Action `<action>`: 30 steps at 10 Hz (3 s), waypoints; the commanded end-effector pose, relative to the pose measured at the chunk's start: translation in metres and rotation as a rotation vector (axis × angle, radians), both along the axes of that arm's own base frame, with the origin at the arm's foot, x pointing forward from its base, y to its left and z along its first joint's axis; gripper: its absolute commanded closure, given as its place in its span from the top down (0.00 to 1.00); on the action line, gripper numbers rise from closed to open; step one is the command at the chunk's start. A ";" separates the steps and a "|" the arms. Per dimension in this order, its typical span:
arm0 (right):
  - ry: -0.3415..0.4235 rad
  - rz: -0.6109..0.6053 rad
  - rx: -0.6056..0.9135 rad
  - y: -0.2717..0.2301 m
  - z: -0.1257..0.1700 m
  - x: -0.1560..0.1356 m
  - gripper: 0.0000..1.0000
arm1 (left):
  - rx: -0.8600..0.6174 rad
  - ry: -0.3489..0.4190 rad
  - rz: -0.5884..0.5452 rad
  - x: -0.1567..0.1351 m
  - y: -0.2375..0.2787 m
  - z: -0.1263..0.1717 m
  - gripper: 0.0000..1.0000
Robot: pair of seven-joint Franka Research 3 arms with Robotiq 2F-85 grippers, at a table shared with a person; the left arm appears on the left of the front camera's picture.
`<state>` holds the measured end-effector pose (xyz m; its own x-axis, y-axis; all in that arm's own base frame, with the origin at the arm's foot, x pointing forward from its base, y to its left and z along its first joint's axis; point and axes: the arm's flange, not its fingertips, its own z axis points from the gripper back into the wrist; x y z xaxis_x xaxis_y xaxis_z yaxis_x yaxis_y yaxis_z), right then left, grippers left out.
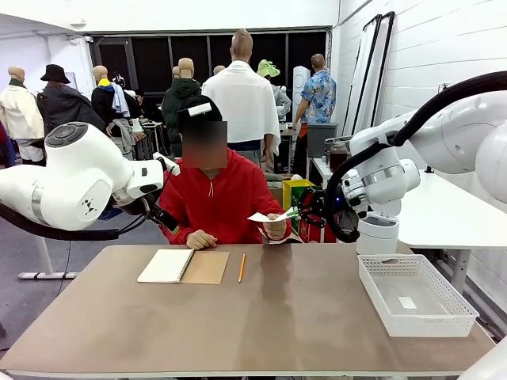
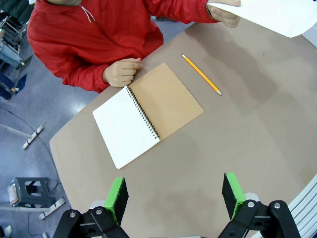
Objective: Sort the paper based on its condition.
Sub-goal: If a person hands you a paper, place it in the Organizing basket , and if it's crumpled, put it in the Trash can.
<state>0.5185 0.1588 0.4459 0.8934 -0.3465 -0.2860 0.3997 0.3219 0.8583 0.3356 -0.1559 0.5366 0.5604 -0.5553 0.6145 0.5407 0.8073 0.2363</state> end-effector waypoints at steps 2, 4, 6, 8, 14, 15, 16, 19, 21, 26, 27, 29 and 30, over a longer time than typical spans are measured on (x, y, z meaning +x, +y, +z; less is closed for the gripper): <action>-0.049 0.028 0.084 0.000 0.003 0.003 0.00 | 0.004 0.001 -0.002 0.000 0.001 0.000 1.00; -0.113 0.034 0.035 -0.018 0.019 -0.008 0.00 | 0.004 0.001 -0.002 0.000 0.001 0.000 1.00; -0.233 0.094 -0.117 -0.044 0.034 -0.025 0.00 | 0.004 0.001 -0.002 0.000 0.001 0.000 1.00; -0.306 0.167 -0.346 -0.079 0.046 -0.046 0.00 | 0.004 0.001 -0.002 0.000 0.001 0.000 1.00; -0.262 0.223 -0.591 -0.131 0.049 -0.075 0.00 | 0.004 0.001 -0.002 0.000 0.001 0.000 1.00; -0.262 0.223 -0.591 -0.131 0.049 -0.075 0.00 | 0.004 0.001 -0.002 0.000 0.001 0.000 1.00; -0.262 0.223 -0.591 -0.131 0.049 -0.075 0.00 | 0.004 0.001 -0.002 0.000 0.001 0.000 1.00; -0.249 0.216 -0.609 -0.131 0.049 -0.077 0.00 | 0.004 0.001 -0.002 0.000 0.001 0.000 1.00; -0.262 0.192 -0.627 -0.160 0.046 -0.091 0.00 | 0.004 0.001 -0.002 0.000 0.001 0.000 1.00; -0.278 0.183 -0.672 -0.230 0.030 -0.106 0.00 | 0.004 0.001 -0.002 0.000 0.001 0.000 1.00; -0.260 0.208 -0.677 -0.241 0.021 -0.103 0.00 | 0.004 0.001 -0.002 0.000 0.001 0.000 1.00; -0.238 0.277 -0.691 -0.255 0.002 -0.092 0.00 | 0.004 0.001 -0.002 0.000 0.001 0.000 1.00; -0.239 0.294 -0.669 -0.260 -0.006 -0.085 0.00 | 0.004 0.001 -0.002 0.000 0.001 0.000 1.00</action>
<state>0.4226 -0.0935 0.4419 0.9785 -0.1631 0.1262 0.0802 0.8646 0.4960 0.3356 -0.1558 0.5366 0.5605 -0.5551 0.6146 0.5407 0.8074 0.2361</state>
